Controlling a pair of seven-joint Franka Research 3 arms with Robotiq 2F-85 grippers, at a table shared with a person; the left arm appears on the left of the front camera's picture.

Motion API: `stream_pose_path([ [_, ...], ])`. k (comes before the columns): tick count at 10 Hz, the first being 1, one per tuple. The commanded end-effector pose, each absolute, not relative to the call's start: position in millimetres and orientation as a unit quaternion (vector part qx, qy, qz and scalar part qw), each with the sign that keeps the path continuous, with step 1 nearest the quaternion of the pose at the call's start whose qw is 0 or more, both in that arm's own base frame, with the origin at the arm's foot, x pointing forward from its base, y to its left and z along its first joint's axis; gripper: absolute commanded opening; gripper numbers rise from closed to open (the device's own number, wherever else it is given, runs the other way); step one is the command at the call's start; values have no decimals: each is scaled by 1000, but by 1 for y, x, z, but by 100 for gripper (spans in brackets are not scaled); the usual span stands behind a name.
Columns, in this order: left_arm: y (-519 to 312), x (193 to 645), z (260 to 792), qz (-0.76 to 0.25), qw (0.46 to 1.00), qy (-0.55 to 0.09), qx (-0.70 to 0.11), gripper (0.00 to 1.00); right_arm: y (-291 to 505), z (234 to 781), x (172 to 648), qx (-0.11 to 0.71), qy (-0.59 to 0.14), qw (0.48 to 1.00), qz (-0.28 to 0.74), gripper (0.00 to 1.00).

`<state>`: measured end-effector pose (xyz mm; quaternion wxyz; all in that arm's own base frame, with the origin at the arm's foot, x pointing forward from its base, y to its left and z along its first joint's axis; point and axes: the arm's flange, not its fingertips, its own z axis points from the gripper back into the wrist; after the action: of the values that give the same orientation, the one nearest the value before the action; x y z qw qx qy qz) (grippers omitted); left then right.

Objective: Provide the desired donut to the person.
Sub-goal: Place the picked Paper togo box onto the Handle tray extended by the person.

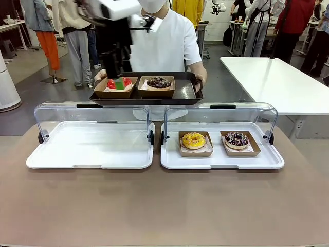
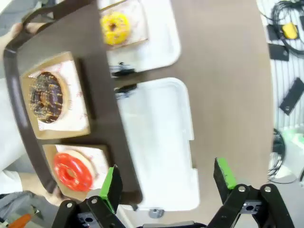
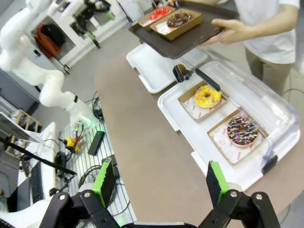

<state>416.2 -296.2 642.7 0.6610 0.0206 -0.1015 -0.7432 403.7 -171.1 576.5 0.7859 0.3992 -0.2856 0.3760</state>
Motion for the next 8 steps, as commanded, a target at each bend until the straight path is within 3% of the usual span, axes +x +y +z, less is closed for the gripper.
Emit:
stream_pose_path([
  [1,-252,369,626,-752,649,-116,9,100,-170,576,403,402,-288,783,377,100],
  [4,-224,335,615,-749,653,-108,15,100,-170,576,403,402,-288,783,377,100],
  [8,-214,331,613,-738,668,-97,9,100,-170,576,403,402,-288,783,377,100],
])
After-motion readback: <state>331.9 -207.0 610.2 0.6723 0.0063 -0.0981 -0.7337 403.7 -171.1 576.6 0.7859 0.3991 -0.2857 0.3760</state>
